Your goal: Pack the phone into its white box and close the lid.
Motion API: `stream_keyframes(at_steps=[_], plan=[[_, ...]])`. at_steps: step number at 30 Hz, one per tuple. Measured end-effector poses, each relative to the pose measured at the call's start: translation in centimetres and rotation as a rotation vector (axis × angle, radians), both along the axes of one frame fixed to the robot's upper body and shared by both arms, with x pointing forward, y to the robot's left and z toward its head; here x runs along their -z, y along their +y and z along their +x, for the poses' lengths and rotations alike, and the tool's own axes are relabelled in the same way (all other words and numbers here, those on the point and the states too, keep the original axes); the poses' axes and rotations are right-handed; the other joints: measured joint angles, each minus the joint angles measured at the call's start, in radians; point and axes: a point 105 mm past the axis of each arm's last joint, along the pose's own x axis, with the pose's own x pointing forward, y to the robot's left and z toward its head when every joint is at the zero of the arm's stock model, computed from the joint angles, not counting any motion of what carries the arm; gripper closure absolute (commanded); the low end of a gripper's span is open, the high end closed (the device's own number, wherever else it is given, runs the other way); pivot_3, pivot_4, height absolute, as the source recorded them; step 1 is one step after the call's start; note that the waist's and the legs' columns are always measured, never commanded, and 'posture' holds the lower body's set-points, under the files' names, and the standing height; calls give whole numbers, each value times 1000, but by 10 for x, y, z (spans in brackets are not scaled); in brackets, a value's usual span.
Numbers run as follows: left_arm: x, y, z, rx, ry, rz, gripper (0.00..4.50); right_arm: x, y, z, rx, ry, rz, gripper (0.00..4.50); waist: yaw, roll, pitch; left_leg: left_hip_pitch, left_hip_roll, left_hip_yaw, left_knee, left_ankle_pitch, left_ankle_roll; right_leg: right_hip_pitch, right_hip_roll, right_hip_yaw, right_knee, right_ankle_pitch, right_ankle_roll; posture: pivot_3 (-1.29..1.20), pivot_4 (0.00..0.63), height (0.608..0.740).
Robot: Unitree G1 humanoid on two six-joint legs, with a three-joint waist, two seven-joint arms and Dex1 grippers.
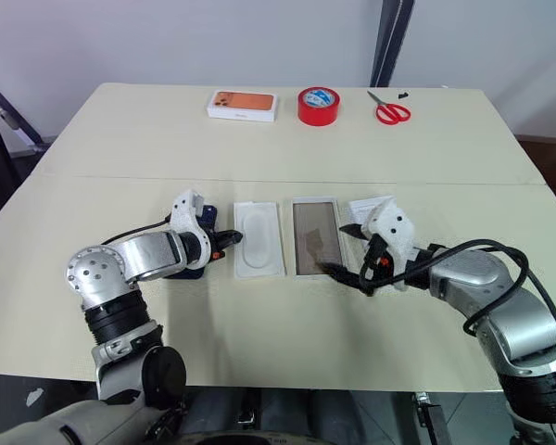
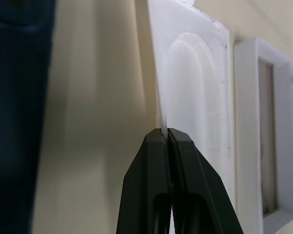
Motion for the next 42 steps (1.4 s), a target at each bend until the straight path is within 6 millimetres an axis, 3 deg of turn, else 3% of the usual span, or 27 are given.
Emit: stream_keyframes(at_steps=[6, 10, 13, 20, 21, 30, 36, 39, 42], plan=[[-32, 16, 9, -24, -109, -63, 4436, 16, 18, -4, -156, -8, -125, 0, -4, -1, 0, 1, 0, 0, 0, 1, -2, 0, 1, 0, 1, 0, 0, 0, 150, 725], [-37, 21, 9, -20, -130, -79, 4436, 27, 23, 5, -206, -31, -214, 0, -1, -1, 1, 0, 0, 0, 0, 1, -2, 0, 0, 0, 0, 0, 0, 0, 150, 725], [-38, 28, 9, -37, -136, -72, 4500, 46, 21, 11, -234, -17, -303, 825, -1, -1, 1, 0, 0, 0, 0, 1, -2, 0, 0, 0, 0, 0, 0, 0, 150, 725], [-37, 35, 9, -59, -133, -72, 4500, 54, 25, 15, -294, -41, -360, 4326, -1, -1, 1, 0, 0, 0, 0, 1, -3, 0, 0, 0, 0, 0, 0, 0, 150, 725], [-37, 36, 9, -61, -135, -70, 4500, 54, 28, 15, -296, -45, -355, 4473, -3, -1, 1, 0, 0, 0, 0, 1, -3, -1, 0, 0, 1, 0, 0, 0, 150, 725], [-45, 52, 10, -90, -160, -59, 4500, 50, 67, 3, -370, -66, -283, 4473, -2, -1, 1, 0, 0, -1, 0, 2, -4, -1, 0, 0, 1, 0, 0, 0, 150, 725], [-42, 51, 11, -77, -143, -70, 4500, 52, 84, 12, -385, -124, -316, 4473, -3, -1, 1, 0, 0, -1, 0, 2, -4, -1, 0, 0, 1, 0, 0, 0, 150, 725], [-42, 50, 11, -73, -142, -74, 4500, 50, 92, 13, -389, -122, -292, 3520, -3, -1, 1, 0, 0, -1, 0, 2, -4, -1, 0, 0, 1, 0, 0, 0, 150, 725], [-41, 45, 11, -62, -139, -85, 4500, 47, 93, 9, -396, -97, -268, 2023, -2, -1, 1, 0, 0, -1, 0, 2, -4, -1, 0, 0, 1, 0, 0, 0, 150, 725]])
